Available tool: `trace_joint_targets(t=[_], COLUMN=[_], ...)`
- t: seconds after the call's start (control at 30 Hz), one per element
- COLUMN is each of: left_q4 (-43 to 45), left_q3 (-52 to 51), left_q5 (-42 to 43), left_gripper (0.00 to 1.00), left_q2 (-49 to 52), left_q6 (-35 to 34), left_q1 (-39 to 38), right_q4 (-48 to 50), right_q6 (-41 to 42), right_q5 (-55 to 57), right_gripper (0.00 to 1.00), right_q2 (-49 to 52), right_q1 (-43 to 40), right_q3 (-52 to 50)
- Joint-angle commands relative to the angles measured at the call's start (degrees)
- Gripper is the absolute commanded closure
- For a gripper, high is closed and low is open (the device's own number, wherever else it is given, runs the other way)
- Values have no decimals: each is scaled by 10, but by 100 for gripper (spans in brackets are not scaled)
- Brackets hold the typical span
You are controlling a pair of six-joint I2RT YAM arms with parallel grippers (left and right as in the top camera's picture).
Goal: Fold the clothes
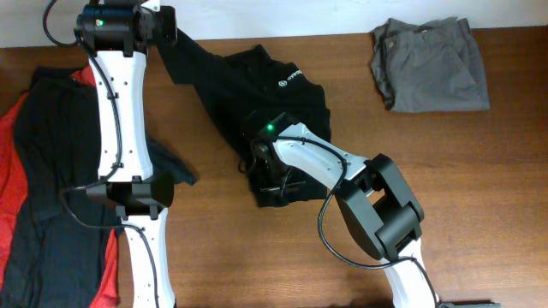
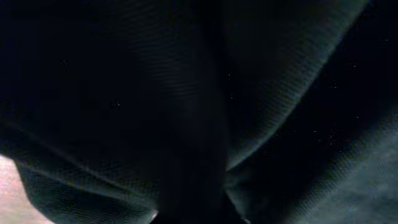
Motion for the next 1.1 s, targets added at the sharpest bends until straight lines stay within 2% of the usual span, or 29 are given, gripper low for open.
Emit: trace_joint_targets(t=[0.0,0.07,0.1,0.13,0.2,0.37,0.47,0.7,0.8,1.07], left_q4=[2,2,2,2,2,1,0,-3,-2,-2], left_q3=[15,15,15,15,15,15,15,15,15,15], left_q5=[-11,-11,-11,-11,-11,-11,-10,-11,-11,-11], left_gripper=[99,99,99,99,99,99,99,99,99,99], left_q2=[-24,-24,-24,-24,-24,-24,-24,-24,-24,-24], left_q6=[-6,-6,-6,-6,-6,-6,-6,-6,-6,-6], left_q1=[3,3,3,3,3,4,3,4,4,4], right_q4=[-9,-15,-16,-17,-23,-32,-33,-30,-31,-46], right_q6=[-1,-3,-3,-3,-3,-18,-47,-130,-149,-175], right_q5=[40,40,40,40,39,35,35,35,33,24], right_gripper=[96,91,82,78,74,71,64,63,67,67], right_q2=[-22,-27,-28,-28,-28,-28,-28,-28,-31,-38], right_q1=[-5,-11,-15,-17,-24,-24,-25,-24,-24,-23], right_q3=[-7,-3,-1,-1,-1,-1,5,11,15,58])
